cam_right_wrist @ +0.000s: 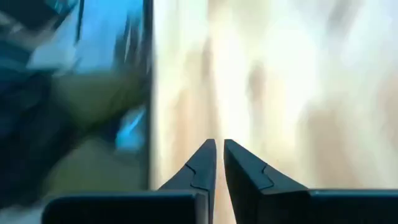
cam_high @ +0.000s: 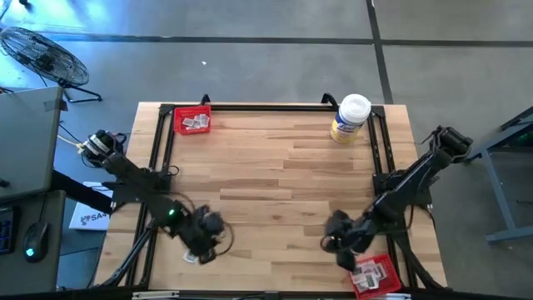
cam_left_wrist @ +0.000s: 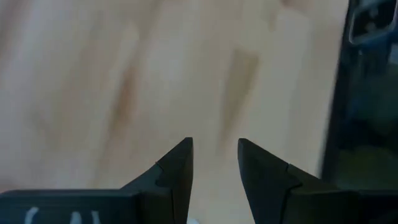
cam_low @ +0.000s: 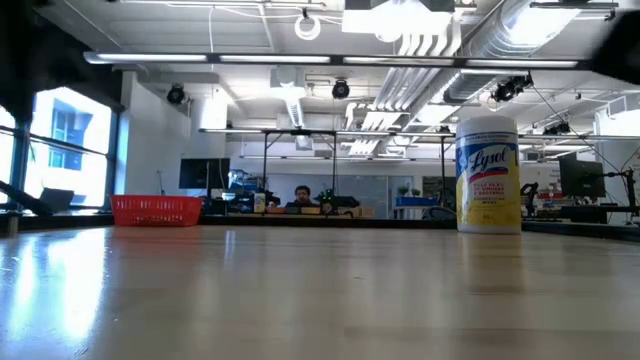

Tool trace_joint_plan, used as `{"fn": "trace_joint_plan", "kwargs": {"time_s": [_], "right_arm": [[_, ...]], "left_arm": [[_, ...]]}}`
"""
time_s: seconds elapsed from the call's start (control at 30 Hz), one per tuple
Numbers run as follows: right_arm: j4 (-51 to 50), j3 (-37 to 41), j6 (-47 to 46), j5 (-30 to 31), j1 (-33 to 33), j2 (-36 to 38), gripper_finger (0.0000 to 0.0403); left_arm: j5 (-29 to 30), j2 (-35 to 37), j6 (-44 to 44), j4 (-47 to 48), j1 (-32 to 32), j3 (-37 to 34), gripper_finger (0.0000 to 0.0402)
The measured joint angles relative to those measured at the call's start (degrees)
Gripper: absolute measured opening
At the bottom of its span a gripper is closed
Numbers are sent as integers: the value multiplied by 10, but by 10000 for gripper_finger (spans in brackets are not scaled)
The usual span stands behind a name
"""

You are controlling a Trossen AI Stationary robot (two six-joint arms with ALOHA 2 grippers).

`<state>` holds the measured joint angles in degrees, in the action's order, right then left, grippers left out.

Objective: Pick & Place First Aid Supplies
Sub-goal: Put the white and gray towelette pack into the bottom red bin

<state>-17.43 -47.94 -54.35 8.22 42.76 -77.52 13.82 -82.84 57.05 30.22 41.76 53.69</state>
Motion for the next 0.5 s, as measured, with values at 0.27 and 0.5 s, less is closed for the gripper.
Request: {"fn": "trace_joint_plan", "kwargs": {"time_s": [0.27, 0.5], "right_arm": [[159, 0, 276, 62, -108, -25, 23], [235, 0, 352, 16, -152, -55, 23]], "left_arm": [[-31, -54, 285, 20, 155, 0, 124], [-64, -115, 308, 31, 154, 0, 124]]}}
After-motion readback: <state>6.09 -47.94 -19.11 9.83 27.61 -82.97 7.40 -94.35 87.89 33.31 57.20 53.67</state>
